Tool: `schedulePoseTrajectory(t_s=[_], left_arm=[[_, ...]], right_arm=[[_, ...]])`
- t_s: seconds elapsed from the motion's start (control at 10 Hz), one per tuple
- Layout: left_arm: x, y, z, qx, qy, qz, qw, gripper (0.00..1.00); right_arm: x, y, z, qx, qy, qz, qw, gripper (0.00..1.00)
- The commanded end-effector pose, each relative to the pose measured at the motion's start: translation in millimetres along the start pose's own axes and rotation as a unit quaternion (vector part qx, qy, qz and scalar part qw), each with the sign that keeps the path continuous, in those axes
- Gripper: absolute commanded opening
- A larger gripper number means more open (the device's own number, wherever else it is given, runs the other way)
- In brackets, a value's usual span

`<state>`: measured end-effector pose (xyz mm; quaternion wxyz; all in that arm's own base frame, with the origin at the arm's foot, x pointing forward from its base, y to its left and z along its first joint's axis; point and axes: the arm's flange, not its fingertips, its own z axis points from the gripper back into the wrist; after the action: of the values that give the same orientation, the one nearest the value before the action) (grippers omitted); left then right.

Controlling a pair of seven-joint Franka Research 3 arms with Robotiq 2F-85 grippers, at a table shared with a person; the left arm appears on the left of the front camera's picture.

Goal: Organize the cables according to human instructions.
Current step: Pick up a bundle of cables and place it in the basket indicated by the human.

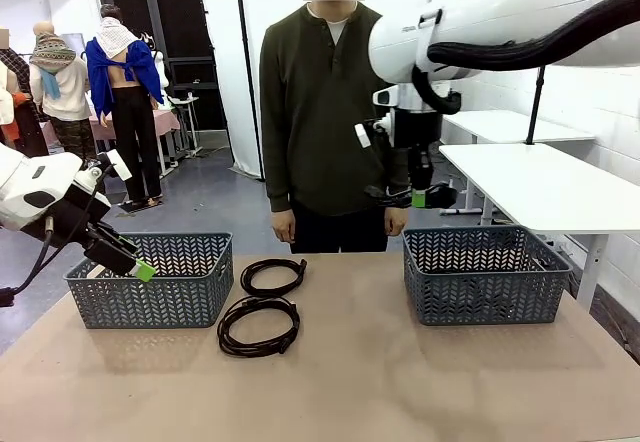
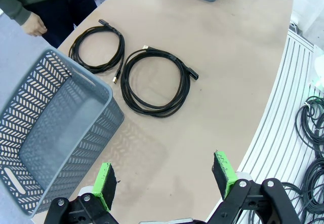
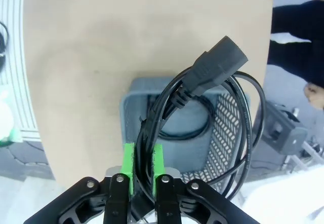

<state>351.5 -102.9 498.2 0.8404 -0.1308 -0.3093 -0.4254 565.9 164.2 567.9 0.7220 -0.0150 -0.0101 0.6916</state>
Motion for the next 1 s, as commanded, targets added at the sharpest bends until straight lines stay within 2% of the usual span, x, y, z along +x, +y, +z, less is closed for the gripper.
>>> schedulePoseTrajectory(t_s=[0.0,0.4,0.9], left_arm=[[-1.3,2.8,-1.0,-0.007,-0.004,-0.001,1.0,1.0],[-1.3,2.8,-1.0,-0.007,-0.004,-0.001,1.0,1.0],[-1.3,2.8,-1.0,-0.007,-0.004,-0.001,1.0,1.0]], right_arm=[[-31.0,19.7,-9.8,-0.032,-0.011,0.03,0.999,0.0],[-79.2,16.8,-26.1,-0.04,-0.008,0.052,0.998,0.0],[-105.7,5.6,-56.8,-0.054,0.007,0.041,0.998,0.0]])
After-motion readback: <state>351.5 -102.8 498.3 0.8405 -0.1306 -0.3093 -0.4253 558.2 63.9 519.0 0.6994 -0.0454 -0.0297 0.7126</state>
